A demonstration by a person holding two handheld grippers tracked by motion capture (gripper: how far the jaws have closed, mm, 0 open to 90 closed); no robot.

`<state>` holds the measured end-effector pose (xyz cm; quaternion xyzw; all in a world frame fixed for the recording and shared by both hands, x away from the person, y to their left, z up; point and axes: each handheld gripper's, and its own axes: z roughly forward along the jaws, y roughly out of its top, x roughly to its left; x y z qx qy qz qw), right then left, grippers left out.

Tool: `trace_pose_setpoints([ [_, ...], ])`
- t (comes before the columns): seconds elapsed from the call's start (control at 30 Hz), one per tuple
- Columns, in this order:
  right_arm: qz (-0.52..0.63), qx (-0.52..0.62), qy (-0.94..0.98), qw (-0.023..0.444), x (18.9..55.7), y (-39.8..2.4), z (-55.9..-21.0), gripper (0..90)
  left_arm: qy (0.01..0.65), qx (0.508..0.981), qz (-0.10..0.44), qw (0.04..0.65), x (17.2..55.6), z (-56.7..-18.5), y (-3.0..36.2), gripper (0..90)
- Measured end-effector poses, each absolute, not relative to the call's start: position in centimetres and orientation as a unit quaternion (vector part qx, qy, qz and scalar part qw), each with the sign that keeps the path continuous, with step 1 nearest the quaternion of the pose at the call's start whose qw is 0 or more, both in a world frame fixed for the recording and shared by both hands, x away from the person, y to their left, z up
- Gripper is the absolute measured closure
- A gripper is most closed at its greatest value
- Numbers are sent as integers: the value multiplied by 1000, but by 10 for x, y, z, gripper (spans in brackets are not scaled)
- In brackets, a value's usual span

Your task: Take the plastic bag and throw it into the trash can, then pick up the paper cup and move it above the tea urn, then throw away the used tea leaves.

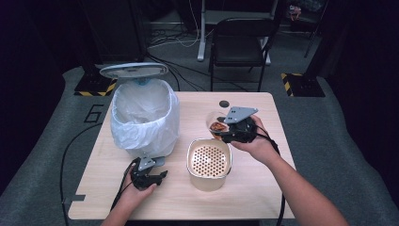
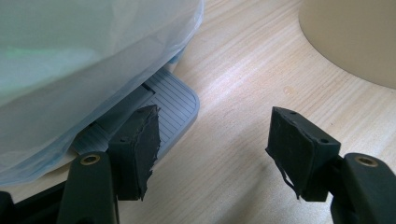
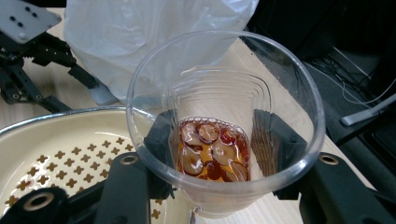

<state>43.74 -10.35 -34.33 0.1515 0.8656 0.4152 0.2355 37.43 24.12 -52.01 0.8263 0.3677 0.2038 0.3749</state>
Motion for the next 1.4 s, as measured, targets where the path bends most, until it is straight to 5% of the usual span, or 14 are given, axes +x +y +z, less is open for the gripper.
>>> trace_pose_setpoints([
  [0.8, 387, 43, 865, 316, 424, -97, -351, 533, 367, 829, 201, 371, 374, -520, 241, 341],
  [1.4, 302, -58, 848, 432, 390, -89, -365, 562, 368, 828, 203, 372, 374, -520, 241, 340],
])
